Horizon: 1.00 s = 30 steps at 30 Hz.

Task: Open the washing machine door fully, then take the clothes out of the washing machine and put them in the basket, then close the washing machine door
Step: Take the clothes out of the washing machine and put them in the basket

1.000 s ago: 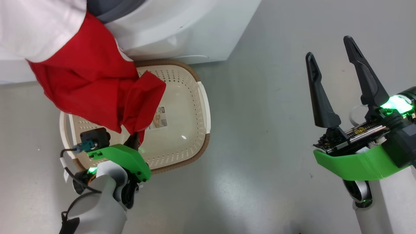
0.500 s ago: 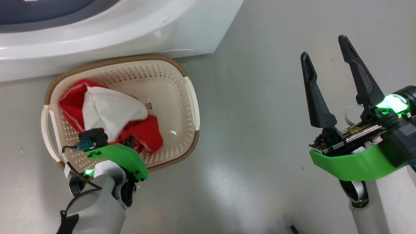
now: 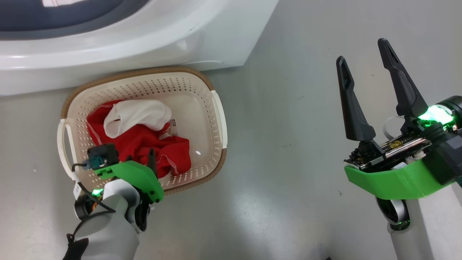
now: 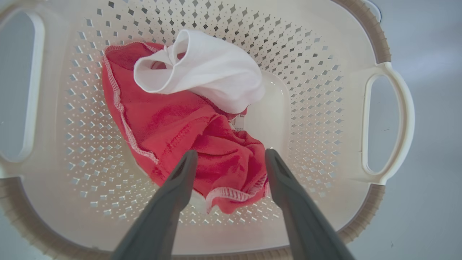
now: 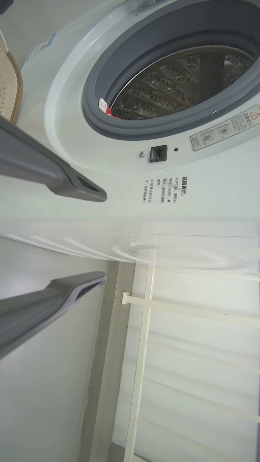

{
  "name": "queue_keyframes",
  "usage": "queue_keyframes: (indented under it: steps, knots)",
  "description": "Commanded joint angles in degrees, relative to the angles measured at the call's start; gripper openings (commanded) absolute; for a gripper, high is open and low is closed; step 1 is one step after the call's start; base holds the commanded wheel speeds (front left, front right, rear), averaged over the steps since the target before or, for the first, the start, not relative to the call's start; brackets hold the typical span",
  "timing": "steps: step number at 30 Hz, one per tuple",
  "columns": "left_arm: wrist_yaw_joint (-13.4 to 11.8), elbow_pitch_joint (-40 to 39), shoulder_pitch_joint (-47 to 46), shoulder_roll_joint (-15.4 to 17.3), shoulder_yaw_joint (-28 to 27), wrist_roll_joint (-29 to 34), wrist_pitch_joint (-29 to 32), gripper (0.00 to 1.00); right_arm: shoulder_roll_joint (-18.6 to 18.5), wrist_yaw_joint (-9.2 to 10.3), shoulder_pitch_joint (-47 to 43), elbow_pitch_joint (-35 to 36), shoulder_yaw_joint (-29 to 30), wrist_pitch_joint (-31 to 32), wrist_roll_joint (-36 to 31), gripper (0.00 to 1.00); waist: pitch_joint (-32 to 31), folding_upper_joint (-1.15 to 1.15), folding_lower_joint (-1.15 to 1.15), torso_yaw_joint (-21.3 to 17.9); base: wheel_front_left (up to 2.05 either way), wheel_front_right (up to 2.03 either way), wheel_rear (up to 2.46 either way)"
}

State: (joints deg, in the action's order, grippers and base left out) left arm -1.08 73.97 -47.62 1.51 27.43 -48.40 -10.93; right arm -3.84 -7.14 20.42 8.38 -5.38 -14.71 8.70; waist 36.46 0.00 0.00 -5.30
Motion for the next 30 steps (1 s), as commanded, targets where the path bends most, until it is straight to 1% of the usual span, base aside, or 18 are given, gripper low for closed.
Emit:
queue_keyframes:
  steps: [1, 5, 10, 14, 20, 21, 22, 30]
  knots:
    - [-0.5, -0.2, 0.2, 1.8, -0.6, 0.3, -1.4, 1.00, 0.1, -0.35, -0.3, 1.1, -1.0, -0.3, 0.3, 1.00, -1.1, 0.00, 0.00, 0.5, 0.00, 0.00, 0.00]
    - [0.6, -0.8, 0.4, 2.3, -0.2, 1.2, -3.3, 1.00, 0.0, -0.35, -1.1, 0.7, -0.9, -0.3, 0.5, 1.00, -3.4, 0.00, 0.00, 1.2, 0.00, 0.00, 0.00]
    - [2.0, -3.4, 1.7, 2.6, 0.5, 3.0, -4.0, 1.00, 0.0, -0.35, -2.3, 0.0, -0.3, -0.3, 0.6, 1.00, -6.3, 0.00, 0.00, 2.2, 0.00, 0.00, 0.00]
    - [1.5, -8.0, 3.8, 3.2, -0.7, 4.5, -4.0, 1.00, 0.1, -0.35, -3.4, -0.6, 0.5, -0.3, 0.1, 1.00, -8.8, 0.00, 0.00, 2.9, 0.00, 0.00, 0.00]
    - [0.2, -19.1, 8.9, 4.2, -4.4, 8.3, -4.1, 1.00, 0.4, -0.35, -4.7, -1.7, 1.5, -0.3, -0.7, 1.00, -12.5, 0.00, 0.00, 3.7, 0.00, 0.00, 0.00]
    - [0.2, -19.1, 8.9, 4.2, -4.4, 8.3, -4.1, 1.00, 0.4, -0.35, -4.7, -1.7, 1.5, -0.3, -0.7, 1.00, -12.5, 0.00, 0.00, 3.7, 0.00, 0.00, 0.00]
    - [0.2, -20.8, 9.9, 4.2, -4.9, 9.0, -4.1, 1.00, 0.4, -0.35, -4.9, -1.9, 1.6, -0.3, -0.7, 1.00, -13.1, 0.00, 0.00, 3.8, 0.00, 0.00, 0.00]
    - [-1.7, -38.7, 18.6, 4.9, -12.4, 15.8, -4.1, 1.00, 0.6, -0.35, -6.7, -3.1, 2.4, -0.3, -0.9, 1.00, -17.8, 0.00, 0.00, 4.1, 0.00, 0.00, 0.00]
